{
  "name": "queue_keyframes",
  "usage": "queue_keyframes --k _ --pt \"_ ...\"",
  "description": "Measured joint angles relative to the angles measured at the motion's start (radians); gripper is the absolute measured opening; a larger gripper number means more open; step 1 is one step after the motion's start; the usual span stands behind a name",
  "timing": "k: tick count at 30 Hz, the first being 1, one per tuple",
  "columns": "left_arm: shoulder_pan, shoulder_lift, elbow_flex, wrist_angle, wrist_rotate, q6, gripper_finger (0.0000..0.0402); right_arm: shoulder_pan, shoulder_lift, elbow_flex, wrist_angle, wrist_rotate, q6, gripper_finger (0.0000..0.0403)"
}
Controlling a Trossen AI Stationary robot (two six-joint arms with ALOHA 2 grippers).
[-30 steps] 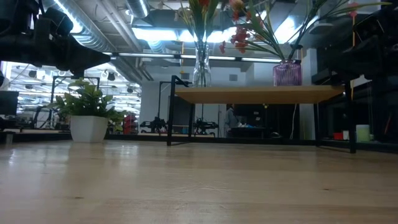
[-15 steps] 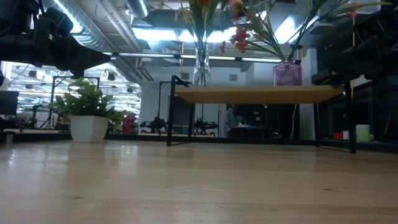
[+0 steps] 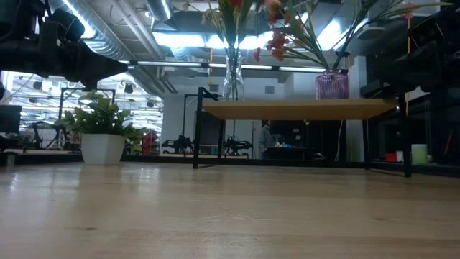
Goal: Pick and place flowers into a vace then onto a shelf
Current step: Return to Home Position
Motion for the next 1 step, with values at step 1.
queue_keyframes --k 1 --pt "0.0 0.0 0.0 0.0 0.0 0.0 0.0006 0.0 0.0 0.0 0.0 0.0 0.0 0.002"
